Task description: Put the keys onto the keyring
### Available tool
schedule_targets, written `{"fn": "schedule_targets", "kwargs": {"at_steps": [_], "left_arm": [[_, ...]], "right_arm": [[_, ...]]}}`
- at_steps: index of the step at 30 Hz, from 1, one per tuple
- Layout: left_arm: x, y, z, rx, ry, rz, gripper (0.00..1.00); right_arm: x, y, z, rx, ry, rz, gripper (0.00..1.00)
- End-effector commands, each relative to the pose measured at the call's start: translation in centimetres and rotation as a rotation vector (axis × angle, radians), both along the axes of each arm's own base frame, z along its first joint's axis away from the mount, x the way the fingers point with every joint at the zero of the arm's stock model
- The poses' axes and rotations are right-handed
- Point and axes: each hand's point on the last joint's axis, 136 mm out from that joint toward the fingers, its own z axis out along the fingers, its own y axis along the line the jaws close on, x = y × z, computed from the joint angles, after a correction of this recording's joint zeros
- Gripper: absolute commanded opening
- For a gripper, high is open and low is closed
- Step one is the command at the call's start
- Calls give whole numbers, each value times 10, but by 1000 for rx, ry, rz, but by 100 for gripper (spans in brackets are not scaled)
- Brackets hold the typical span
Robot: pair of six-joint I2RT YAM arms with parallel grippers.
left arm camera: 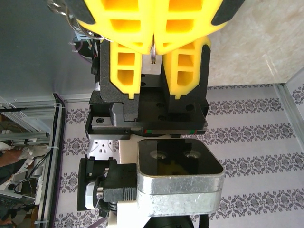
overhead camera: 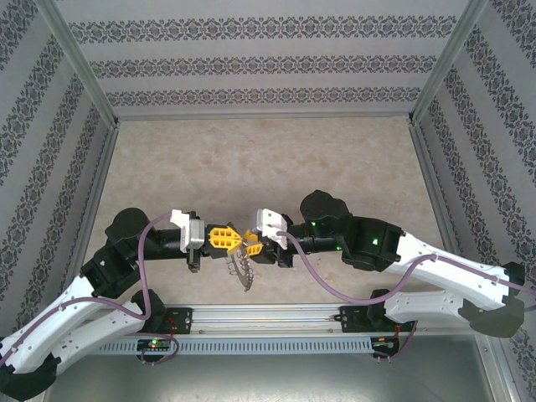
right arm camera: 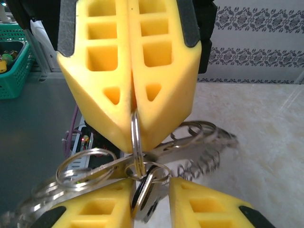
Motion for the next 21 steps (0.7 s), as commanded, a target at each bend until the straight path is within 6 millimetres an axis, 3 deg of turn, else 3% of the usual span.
{"fn": "schedule_targets", "kwargs": {"at_steps": [1,9,15,21], "left_arm": [[-10,4,24,-59,-62,-17,0],[-7,6,22,-55,-64,5,0],[-5,7,16,-42,-56,24,0],[2,6,3,-15,-40,55,0]], "right_arm": [[1,-2,2,20,-7,-21,23],[7,-15,6,32,-47,-76,0],[11,-26,18,65,-97,-120,0],[18,-29,18,37,-133,-159,0]]}}
